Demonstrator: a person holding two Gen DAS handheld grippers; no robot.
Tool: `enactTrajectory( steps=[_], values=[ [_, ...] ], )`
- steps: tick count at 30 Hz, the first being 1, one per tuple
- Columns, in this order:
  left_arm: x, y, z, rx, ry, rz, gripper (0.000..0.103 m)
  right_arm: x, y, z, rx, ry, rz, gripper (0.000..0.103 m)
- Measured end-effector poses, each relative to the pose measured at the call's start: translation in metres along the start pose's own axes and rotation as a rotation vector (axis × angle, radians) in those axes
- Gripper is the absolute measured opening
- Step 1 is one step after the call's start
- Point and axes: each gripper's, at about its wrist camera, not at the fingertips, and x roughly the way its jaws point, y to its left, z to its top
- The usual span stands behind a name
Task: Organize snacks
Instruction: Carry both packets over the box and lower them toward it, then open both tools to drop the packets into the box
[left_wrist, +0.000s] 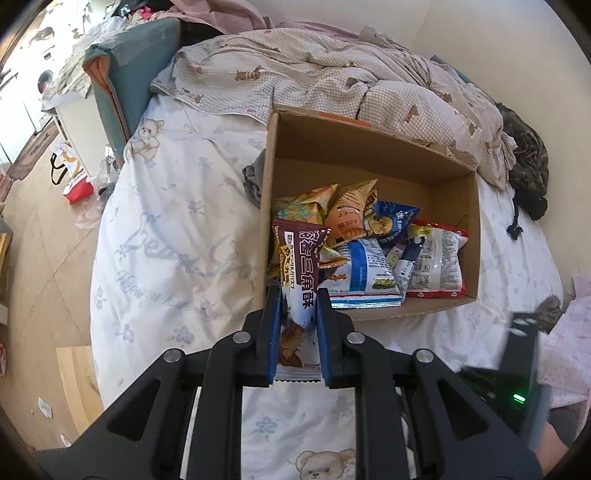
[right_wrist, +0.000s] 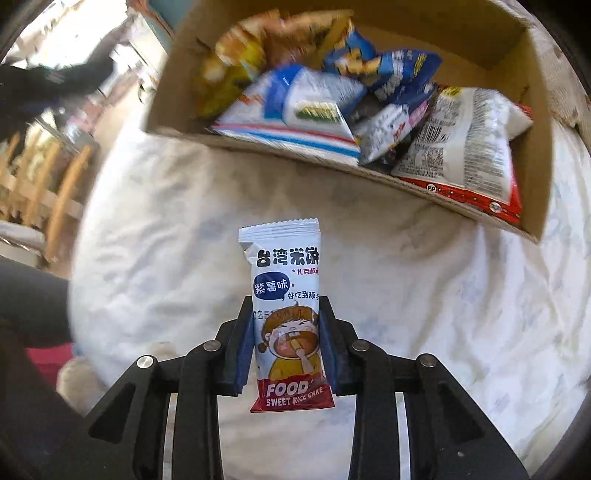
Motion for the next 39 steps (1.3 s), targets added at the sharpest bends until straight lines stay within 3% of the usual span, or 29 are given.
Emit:
enactTrajectory(
  steps=[3,7,12,17,21,29,39],
  values=[
    [-0.001,0.004,-0.001,-0.011,-0.013,0.01,0.015,-0.019,0.003,-0.005,0.006,-0.055,0.047,0.033],
    [-0.007,0.009,-0.001,-0.029,-0.046,0.021,0.015,-0.054,0.012,-0.003,0.006,-0.193,0.11,0.033],
    [-0.016,0.011,0.0,-0.036,-0.1,0.033,0.015,-0.09,-0.01,0.011,0.096,-0.371,0.162,0.033],
    [-0.017,0.002,0.002,-0.005,-0.121,0.029,0.015,-0.112,-0.038,0.029,0.206,-0.473,0.16,0.033],
    [-0.011,-0.019,0.023,0.091,-0.148,0.036,0.015,-0.109,-0.063,0.049,0.264,-0.494,0.153,0.033],
    [0.015,-0.042,0.052,0.128,-0.148,0.003,0.015,-0.095,-0.097,0.085,0.335,-0.495,0.119,0.033],
    [0.043,-0.057,0.057,0.142,-0.126,-0.074,0.015,-0.07,-0.123,0.093,0.458,-0.474,0.203,0.036]
  ],
)
